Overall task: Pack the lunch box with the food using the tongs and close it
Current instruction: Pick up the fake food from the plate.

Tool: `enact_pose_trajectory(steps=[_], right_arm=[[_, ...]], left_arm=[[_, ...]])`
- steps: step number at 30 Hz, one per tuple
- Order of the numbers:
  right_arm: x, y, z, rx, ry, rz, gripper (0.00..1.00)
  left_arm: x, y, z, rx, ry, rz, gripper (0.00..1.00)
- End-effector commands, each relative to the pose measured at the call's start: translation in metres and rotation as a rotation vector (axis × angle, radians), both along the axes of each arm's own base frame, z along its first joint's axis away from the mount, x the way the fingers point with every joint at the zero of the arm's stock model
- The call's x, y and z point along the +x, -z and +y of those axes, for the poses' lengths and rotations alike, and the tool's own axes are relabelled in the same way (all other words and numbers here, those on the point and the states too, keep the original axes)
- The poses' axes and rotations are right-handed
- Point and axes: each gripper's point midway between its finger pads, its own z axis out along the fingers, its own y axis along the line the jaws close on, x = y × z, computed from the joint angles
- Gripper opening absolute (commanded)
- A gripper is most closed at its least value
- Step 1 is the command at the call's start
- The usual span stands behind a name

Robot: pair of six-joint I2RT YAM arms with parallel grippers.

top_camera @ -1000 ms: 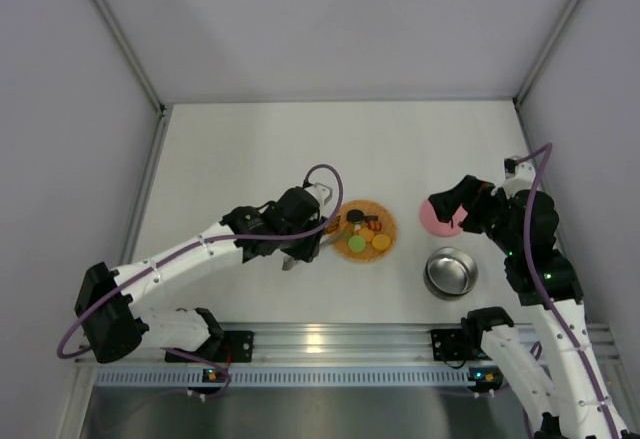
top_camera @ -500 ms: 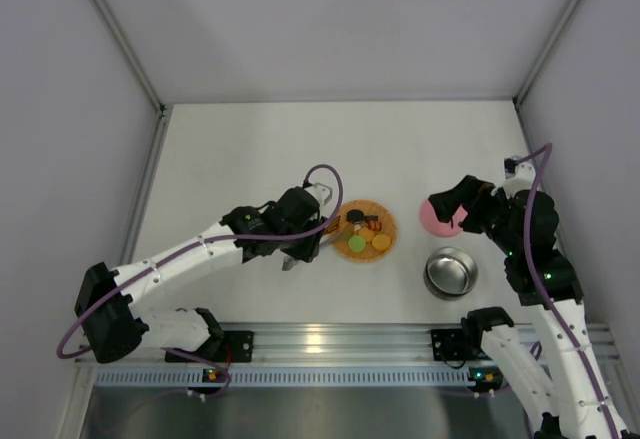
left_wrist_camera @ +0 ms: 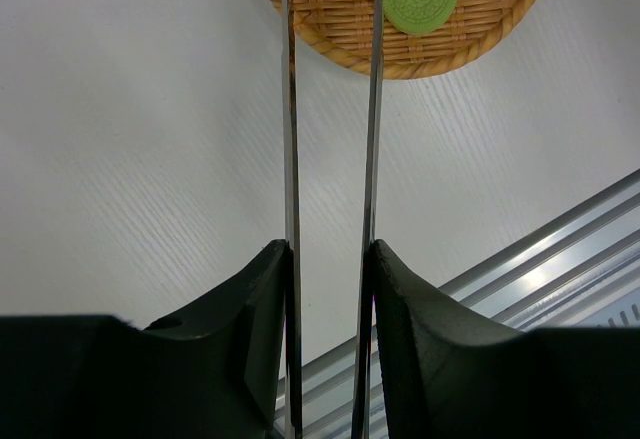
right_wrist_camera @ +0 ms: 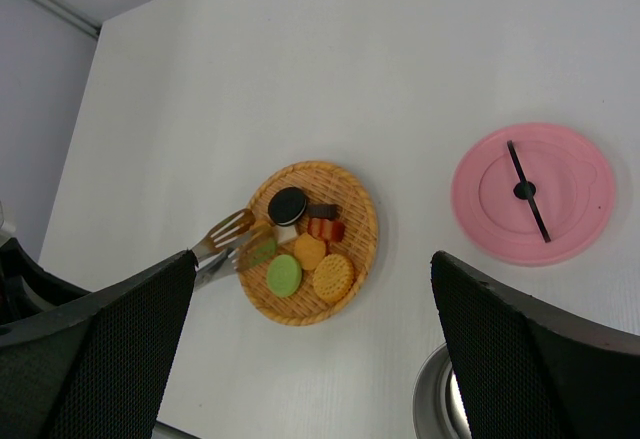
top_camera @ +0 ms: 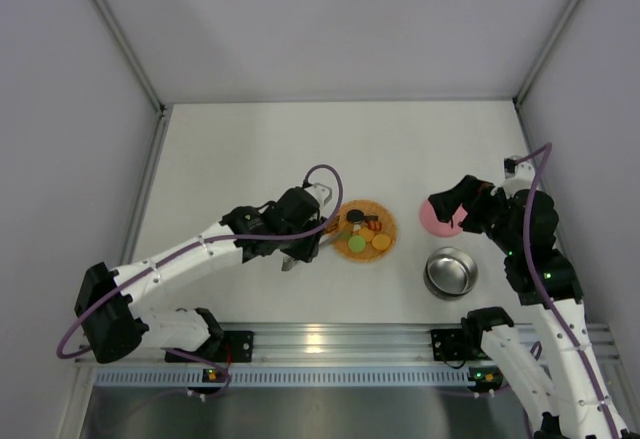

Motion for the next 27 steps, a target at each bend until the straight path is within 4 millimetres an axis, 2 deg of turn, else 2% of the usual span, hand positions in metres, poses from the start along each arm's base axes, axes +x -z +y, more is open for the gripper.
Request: enact_pose_trajectory(steps=[1,9,19,23,27], right_arm=[[0.001,-0.013,-0.005,-0.005,0.017,-0.025,0.99],[0.0,-0.014,-0.005,-0.003,0.017,-0.028,1.0],[-0.002,-0.024,-0.007,-0.009,0.026,-0.039,0.99],[-0.003,-0.024,-0.01,-0.02,0.039,-0.035,0.99],[-0.004,-0.027,-0.014,-0.029,0.06,-0.034,0.99]], left_arm=[[0.006,-0.025,-0.007,-0.05,0.009,-0.056,0.14],[0.005,-0.035,-0.009,-0.068,0.026,-0.067,0.13],[0.009,-0.063,-0.014,-0.103,0.058,-0.117,0.12],[0.006,-0.075,-0.025,-0.153,0.104,-0.116,0.11],[-0.001,-0.087,-0.046,-0.188,0.165,-0.129,0.11]])
